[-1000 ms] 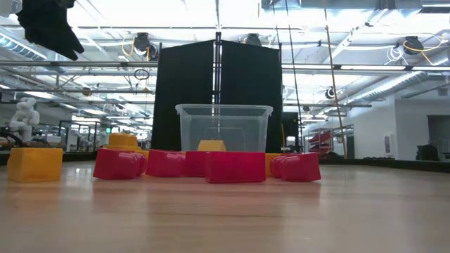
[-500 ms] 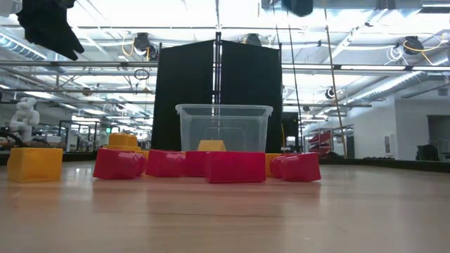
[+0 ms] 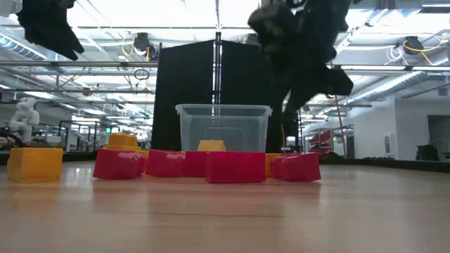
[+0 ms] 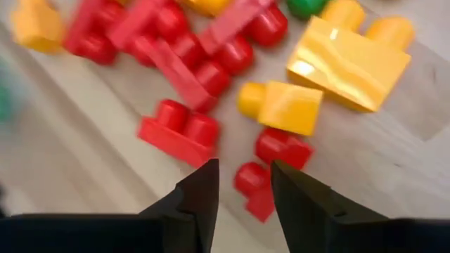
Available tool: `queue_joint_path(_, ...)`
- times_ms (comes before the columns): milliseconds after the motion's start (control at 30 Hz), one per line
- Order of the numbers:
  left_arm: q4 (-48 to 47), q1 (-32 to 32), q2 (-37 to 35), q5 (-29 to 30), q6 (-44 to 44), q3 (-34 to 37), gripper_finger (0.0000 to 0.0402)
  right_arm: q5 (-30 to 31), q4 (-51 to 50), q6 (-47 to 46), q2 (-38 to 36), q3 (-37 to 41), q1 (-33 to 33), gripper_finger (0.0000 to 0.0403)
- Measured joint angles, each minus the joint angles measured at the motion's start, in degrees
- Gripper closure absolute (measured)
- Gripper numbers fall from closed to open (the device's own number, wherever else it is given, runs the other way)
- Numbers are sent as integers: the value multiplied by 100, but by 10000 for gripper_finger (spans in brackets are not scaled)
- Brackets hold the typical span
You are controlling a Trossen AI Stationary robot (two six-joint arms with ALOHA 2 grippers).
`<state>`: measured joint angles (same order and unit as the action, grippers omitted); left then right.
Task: Sort blocks
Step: Put the red game piece into the bottom right transparent bin
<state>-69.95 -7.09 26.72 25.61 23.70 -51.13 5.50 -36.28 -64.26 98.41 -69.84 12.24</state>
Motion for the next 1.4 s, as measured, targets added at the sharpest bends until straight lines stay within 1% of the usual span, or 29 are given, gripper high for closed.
queue_joint_path(67, 0, -2, 0, 0, 2, 0, 114, -219, -81, 22, 95, 0, -33, 283)
queue_joint_path(200, 0, -1, 0, 0, -2, 0, 114, -896, -88, -117, 285, -2, -167, 284)
queue_joint_path(267, 0, -2, -1, 0, -2, 0, 114, -1056, -72, -79, 323, -2, -191, 284)
queue_joint_path(400, 0, -2, 0, 0, -2, 0, 114, -1359, -36, 321, 339, -2, -187, 279)
queue_joint_path(500, 0, -1, 0, 0, -4, 0, 114, -1720, -34, 567, 339, -2, -217, 255)
queue_joint_path(633, 0, -2, 0, 0, -5, 0, 114, -1899, -75, 685, 339, -2, -264, 206)
queue_joint_path(767, 0, -2, 0, 0, -9, 0, 114, -1939, -76, 692, 339, -2, -321, 163)
queue_joint_path(867, 0, -1, 0, 0, -28, 0, 114, -1837, -40, 636, 339, -2, -351, 152)
queue_joint_path(933, 0, 0, 0, 0, -32, 0, 114, -1677, -48, 483, 339, -2, -367, 151)
queue_joint_path(1133, 0, -1, 0, 0, -61, 0, 114, -726, -373, -94, 339, -2, -377, 165)
queue_joint_path(1233, -2, 0, 0, 0, -61, 0, 114, -538, -293, -328, 339, -2, -379, 172)
queue_joint_path(1400, -2, 0, 0, 0, -61, 0, 114, -527, -273, -417, 339, -2, -374, 176)
